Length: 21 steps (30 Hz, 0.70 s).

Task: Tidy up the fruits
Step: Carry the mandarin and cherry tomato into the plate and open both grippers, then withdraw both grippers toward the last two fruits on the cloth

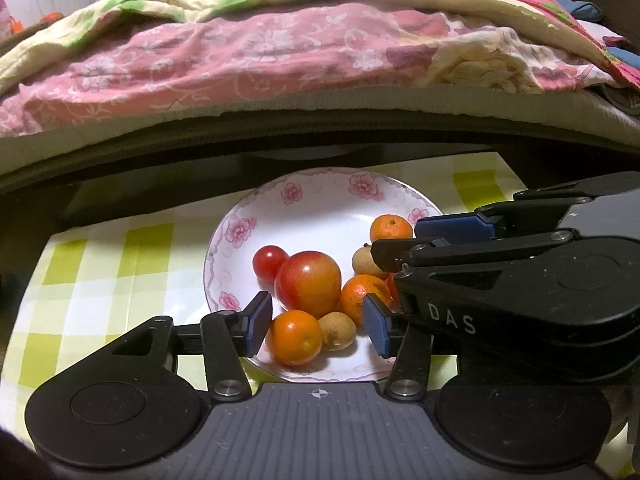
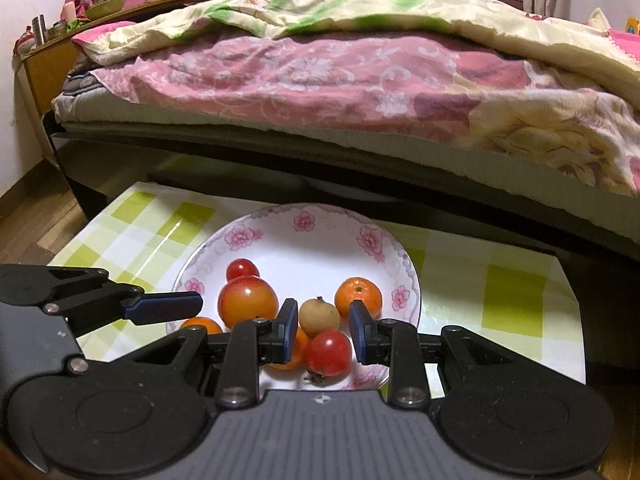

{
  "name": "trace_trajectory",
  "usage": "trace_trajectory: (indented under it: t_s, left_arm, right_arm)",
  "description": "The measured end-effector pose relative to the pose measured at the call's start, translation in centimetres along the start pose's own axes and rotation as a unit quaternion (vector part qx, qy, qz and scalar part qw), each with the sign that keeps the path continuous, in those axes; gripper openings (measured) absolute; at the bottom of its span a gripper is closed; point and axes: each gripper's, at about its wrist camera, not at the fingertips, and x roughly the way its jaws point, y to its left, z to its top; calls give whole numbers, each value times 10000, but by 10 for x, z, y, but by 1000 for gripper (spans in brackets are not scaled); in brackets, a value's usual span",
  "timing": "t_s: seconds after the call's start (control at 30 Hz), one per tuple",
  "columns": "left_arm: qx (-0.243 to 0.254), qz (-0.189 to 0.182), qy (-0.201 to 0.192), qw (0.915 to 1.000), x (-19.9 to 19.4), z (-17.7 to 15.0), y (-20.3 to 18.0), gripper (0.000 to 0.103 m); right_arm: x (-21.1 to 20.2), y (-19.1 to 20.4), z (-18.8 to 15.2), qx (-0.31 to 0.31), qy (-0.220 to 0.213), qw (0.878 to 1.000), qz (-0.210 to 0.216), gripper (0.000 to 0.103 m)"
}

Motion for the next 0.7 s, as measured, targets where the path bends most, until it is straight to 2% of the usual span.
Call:
trace_trajectory:
  t_s: [0.7]
  left_arm:
    - [-15,103,-217,9997,-25,5,-1,64]
  right_arm:
    - [-26,8,4,-17,-388,9991,191,34]
